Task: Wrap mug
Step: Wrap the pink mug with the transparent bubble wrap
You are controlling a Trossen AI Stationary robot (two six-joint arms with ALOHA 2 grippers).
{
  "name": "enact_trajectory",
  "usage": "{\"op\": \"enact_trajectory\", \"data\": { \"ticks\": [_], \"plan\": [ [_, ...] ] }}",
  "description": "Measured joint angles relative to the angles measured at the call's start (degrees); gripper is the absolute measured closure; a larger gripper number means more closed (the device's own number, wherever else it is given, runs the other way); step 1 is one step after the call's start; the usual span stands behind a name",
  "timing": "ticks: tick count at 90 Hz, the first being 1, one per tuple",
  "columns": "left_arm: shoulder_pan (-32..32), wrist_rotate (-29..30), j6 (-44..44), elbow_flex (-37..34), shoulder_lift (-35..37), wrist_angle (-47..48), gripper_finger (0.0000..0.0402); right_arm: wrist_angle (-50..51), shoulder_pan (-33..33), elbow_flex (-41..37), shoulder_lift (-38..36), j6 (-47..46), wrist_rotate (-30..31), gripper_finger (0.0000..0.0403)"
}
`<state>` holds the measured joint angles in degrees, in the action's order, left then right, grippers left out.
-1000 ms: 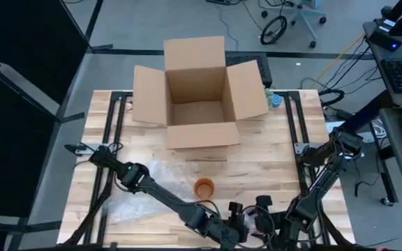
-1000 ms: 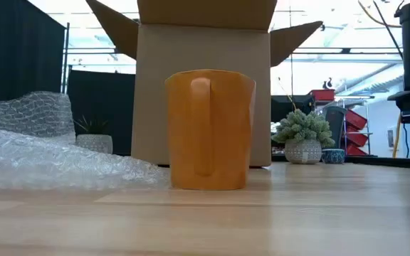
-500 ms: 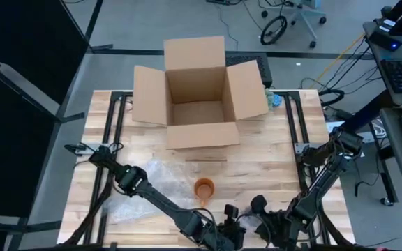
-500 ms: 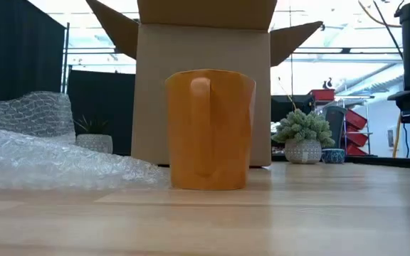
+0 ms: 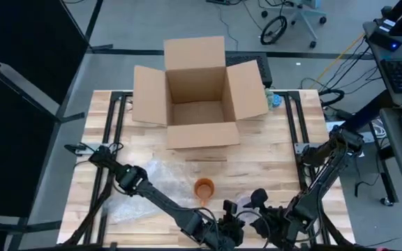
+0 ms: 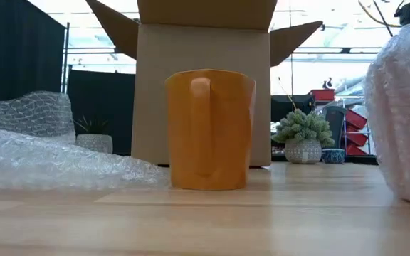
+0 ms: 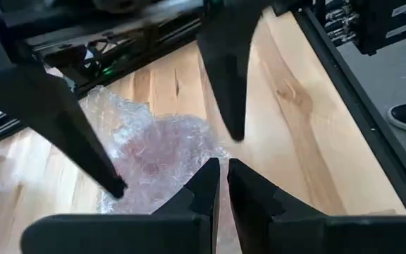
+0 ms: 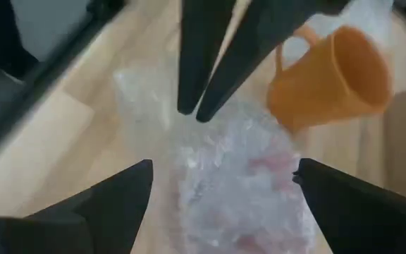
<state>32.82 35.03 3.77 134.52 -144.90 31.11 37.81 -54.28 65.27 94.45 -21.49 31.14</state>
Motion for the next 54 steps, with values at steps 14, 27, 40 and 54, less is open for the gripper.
{"op": "enact_trajectory", "data": {
  "ticks": [14,27,40,54],
  "plan": [
    [0.0,0.0,0.0,0.0,0.0,-0.04,0.0382,0.94,1.77,0.0,0.02,-7.94,-8.71,0.0064],
    [0.0,0.0,-0.03,0.0,0.0,-0.11,0.0382,4.28,2.79,0.8,-0.32,-12.06,-8.93,0.0064],
    [0.0,0.0,-0.42,0.0,0.0,-0.59,0.0382,11.41,2.59,5.97,-2.92,-14.99,-8.65,0.0064],
    [-0.28,0.0,-0.44,0.0,0.0,-0.79,0.0382,24.18,-0.31,6.88,-5.67,-22.21,-3.95,0.0064]
  ]
}}
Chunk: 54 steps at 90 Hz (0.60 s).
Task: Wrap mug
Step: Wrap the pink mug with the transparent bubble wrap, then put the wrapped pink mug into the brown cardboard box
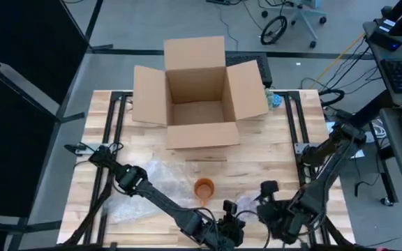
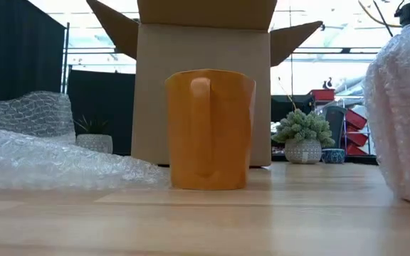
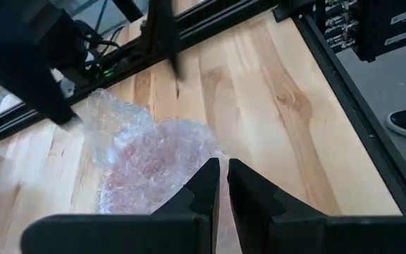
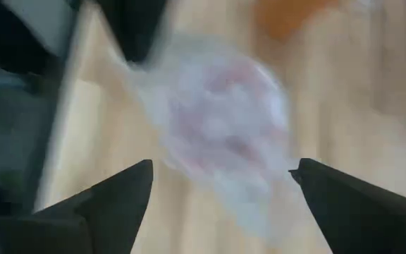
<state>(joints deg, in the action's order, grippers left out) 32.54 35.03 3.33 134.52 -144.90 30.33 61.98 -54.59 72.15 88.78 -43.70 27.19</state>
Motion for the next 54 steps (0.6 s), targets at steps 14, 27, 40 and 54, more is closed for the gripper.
{"op": "enact_trajectory", "data": {
  "ticks": [14,27,40,54],
  "plan": [
    [-0.37,-0.3,-0.07,0.0,0.0,0.04,0.0382,3.52,-2.42,-5.94,-0.34,-5.46,2.06,0.0064],
    [-0.35,-0.61,-0.08,0.0,0.0,0.07,0.0382,-4.93,-2.94,-14.64,-0.29,-7.52,3.0,0.0064],
    [-0.95,-4.02,-0.11,0.0,0.0,0.09,0.0382,-14.62,-1.69,-22.13,-0.27,-7.75,5.58,0.0064],
    [-1.9,-5.05,-0.2,0.0,0.0,0.39,0.0382,-26.05,0.8,-26.25,-0.27,-2.43,5.71,0.0064]
  ]
}}
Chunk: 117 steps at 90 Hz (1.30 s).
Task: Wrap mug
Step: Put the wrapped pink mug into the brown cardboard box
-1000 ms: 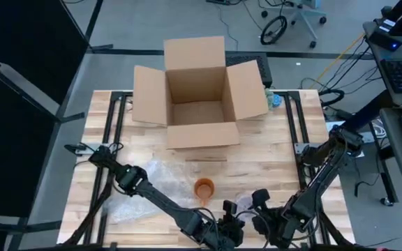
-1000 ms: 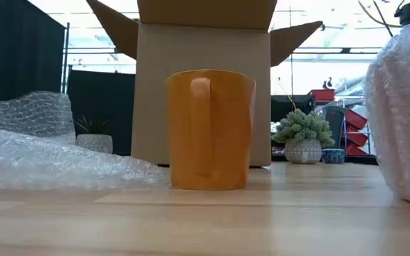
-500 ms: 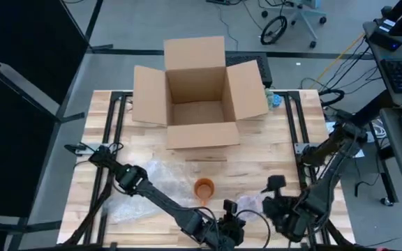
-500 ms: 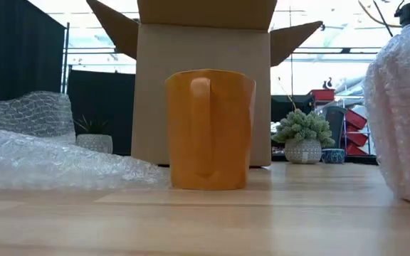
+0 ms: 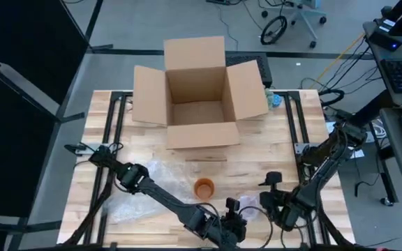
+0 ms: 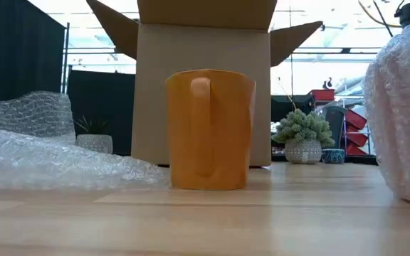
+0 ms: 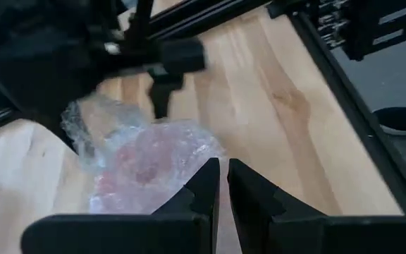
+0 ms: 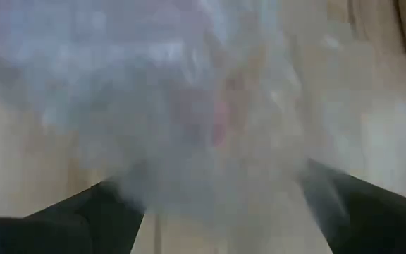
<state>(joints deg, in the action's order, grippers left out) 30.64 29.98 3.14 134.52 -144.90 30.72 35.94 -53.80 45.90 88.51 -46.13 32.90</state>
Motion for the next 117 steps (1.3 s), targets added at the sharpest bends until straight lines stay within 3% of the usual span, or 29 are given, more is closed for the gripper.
{"op": "enact_trajectory", "data": {
  "ticks": [23,38,55,68,81,109,117],
  "plan": [
    [-0.27,-0.22,-2.96,0.0,0.0,5.19,0.0382,-12.04,-1.18,-0.26,0.0,2.68,-4.99,0.0064],
    [-0.24,0.54,-5.46,0.02,0.26,9.0,0.0382,-13.46,-2.65,-0.26,0.0,-2.48,-7.46,0.0064],
    [-0.33,0.72,-5.4,0.02,0.26,8.26,0.0382,-13.0,-1.81,-0.26,0.0,-1.74,-4.48,0.0064],
    [-0.35,0.74,-5.44,0.02,0.22,8.29,0.0382,-13.15,-0.16,-0.26,0.0,-0.79,-7.26,0.0076],
    [-0.4,0.79,-5.44,0.02,0.2,8.34,0.0382,-14.4,-0.2,-0.26,0.02,0.31,-7.75,0.0144],
    [-0.35,0.77,-5.58,0.02,0.16,8.44,0.0382,-13.73,-0.18,-0.32,0.02,1.79,-8.73,0.0371],
    [-0.35,0.76,-5.57,0.02,0.15,8.37,0.0382,-13.82,-0.14,-0.32,0.02,1.36,-9.38,0.0386]
  ]
}}
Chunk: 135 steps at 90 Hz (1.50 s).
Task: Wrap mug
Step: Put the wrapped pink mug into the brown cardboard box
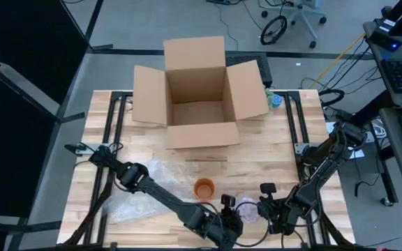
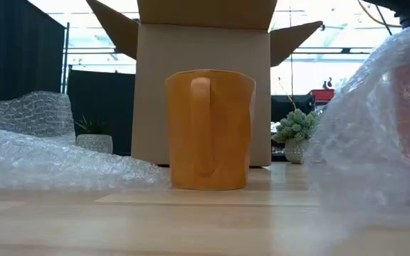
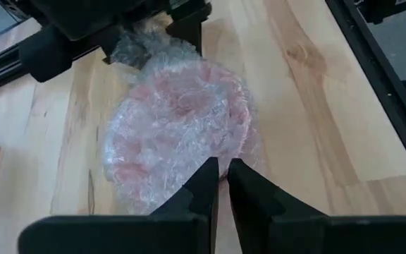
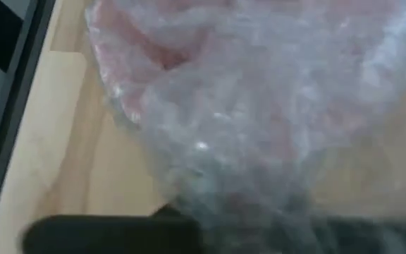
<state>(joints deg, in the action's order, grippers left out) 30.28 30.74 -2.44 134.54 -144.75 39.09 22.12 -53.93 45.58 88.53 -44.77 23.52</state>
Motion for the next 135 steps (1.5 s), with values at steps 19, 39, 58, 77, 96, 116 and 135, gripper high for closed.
{"op": "enact_trajectory", "data": {
  "ticks": [19,39,58,77,96,116,135],
  "plan": [
    [1.15,-0.05,-1.27,-0.11,1.68,0.39,0.0382,1.06,-1.12,2.31,-0.29,-2.72,-1.55,0.0386],
    [6.23,3.1,-4.73,0.38,12.4,8.13,0.0382,8.33,-2.27,13.32,-3.65,3.3,-1.11,0.0387],
    [9.93,11.24,-6.44,0.35,23.07,19.08,0.0382,16.47,-0.41,27.2,-6.24,13.23,3.77,0.0387],
    [11.51,14.1,-12.7,0.37,32.12,32.63,0.0382,20.95,5.81,42.45,-7.55,26.57,5.22,0.0387],
    [10.81,19.04,-13.77,0.35,40.03,41.91,0.0382,27.44,16.81,57.85,-7.53,40.35,4.89,0.0387],
    [5.85,19.78,-13.24,0.37,47.16,49.25,0.0382,29.23,39.65,65.77,-7.52,53.01,1.94,0.0387],
    [1.88,19.8,-12.02,0.39,50.51,50.08,0.0382,21.93,64.33,66.25,-5.18,55.84,-13.26,0.0387]
  ]
}}
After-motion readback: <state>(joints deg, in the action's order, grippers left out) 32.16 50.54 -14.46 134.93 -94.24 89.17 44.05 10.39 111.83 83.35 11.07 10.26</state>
